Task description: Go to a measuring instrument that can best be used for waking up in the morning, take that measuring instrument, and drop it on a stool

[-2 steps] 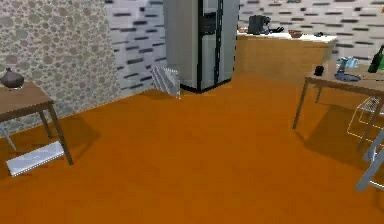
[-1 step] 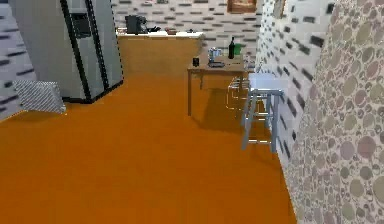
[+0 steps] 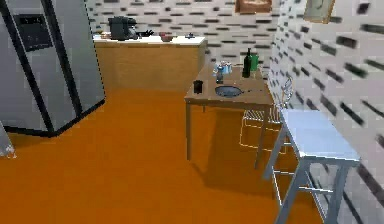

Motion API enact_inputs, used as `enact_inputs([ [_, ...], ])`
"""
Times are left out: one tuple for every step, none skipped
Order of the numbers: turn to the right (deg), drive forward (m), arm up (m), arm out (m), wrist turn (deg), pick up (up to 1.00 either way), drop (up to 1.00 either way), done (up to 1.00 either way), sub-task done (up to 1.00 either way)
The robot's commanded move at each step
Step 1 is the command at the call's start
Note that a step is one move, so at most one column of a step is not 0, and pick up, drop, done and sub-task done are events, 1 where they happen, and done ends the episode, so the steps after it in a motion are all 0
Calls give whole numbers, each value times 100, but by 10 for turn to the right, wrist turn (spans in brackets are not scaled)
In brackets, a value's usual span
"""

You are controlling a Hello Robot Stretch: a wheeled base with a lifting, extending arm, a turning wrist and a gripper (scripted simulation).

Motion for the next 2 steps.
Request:
enact_inputs([
  [30, 0, 0, 0, 0, 0, 0, 0, 0],
  [0, 100, 0, 0, 0, 0, 0, 0, 0],
])
